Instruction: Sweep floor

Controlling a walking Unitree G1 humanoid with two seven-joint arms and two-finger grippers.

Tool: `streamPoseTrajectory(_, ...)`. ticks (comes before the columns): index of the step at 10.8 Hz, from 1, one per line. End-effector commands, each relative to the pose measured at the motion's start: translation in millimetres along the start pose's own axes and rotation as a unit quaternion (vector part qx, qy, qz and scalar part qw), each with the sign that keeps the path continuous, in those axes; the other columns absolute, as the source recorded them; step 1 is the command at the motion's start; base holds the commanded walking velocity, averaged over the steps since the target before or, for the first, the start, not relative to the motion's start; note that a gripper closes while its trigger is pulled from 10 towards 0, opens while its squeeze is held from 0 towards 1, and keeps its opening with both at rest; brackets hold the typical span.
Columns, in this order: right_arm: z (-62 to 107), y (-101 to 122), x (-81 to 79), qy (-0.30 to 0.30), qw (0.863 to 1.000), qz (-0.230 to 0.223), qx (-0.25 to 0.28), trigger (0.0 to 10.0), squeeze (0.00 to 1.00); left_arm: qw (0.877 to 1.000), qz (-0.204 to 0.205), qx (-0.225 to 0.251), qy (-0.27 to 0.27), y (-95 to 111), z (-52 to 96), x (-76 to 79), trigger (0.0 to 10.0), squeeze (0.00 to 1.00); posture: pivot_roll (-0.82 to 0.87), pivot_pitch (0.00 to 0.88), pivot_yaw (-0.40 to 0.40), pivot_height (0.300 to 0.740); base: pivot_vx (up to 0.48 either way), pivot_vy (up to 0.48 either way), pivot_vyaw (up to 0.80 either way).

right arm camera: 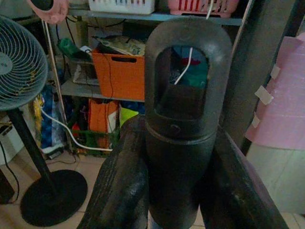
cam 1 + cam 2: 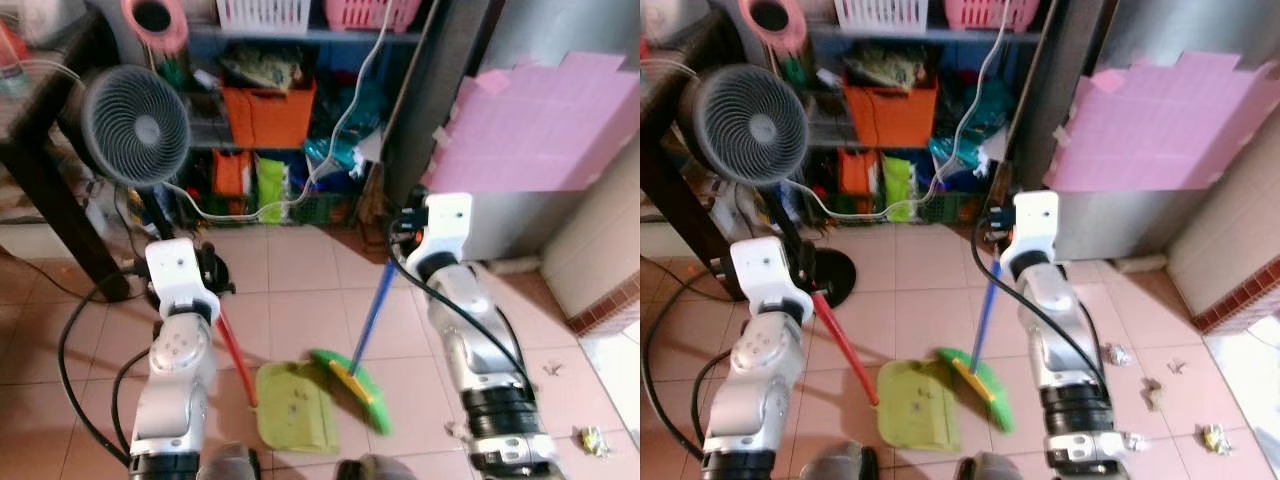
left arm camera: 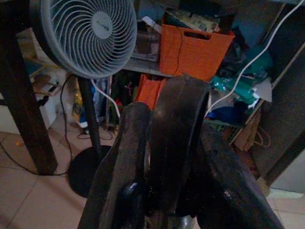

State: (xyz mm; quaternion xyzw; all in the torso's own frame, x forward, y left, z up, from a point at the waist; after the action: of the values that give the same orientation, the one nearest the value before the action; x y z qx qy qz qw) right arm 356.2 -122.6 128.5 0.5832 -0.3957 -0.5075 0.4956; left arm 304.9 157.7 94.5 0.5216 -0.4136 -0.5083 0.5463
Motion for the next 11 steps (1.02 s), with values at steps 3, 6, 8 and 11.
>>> streamPoseTrajectory(3,-1.9,7.4,2.0,-0.011,1.000,-0.009,0.020,10.0,0.00,0.999,0.009,0.031,-0.012,16.5,-5.6,4.5,10.0,0.00,0.00,0.000,-0.036,0.740,0.000,0.000,0.00)
streamPoseTrajectory(6,-2.7,7.2,8.8,-0.025,0.999,-0.007,0.021,10.0,0.00,0.999,0.006,0.029,-0.019,15.3,-7.2,9.9,10.0,0.00,-0.01,0.000,-0.024,0.740,0.000,0.000,0.00)
streamPoseTrajectory(8,-2.0,4.8,6.8,-0.023,1.000,0.000,0.020,10.0,0.00,1.000,0.006,0.024,-0.018,11.0,-6.6,8.3,10.0,0.00,0.00,0.000,-0.024,0.740,0.000,0.000,0.00)
streamPoseTrajectory(11,-2.7,4.5,7.5,-0.024,0.999,0.004,0.021,10.0,0.00,1.000,0.008,0.026,-0.016,11.1,-6.7,6.7,10.0,0.00,0.00,0.000,-0.028,0.740,0.000,0.000,0.00)
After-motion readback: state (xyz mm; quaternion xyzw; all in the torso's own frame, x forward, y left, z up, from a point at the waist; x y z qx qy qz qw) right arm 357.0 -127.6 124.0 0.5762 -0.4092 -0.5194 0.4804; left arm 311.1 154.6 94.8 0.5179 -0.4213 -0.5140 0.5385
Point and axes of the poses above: a point about 5 cm out from each wrist's last joint towards the gripper, its own z axis pointing back from the gripper into the wrist, its own y axis along the axis of the wrist's last joint, x = y × z, the point moved 4 cm from there along -z, pointing out of the wrist towards the gripper, and after that the axes turned 10 degrees about -z, right-handed, at the moved point
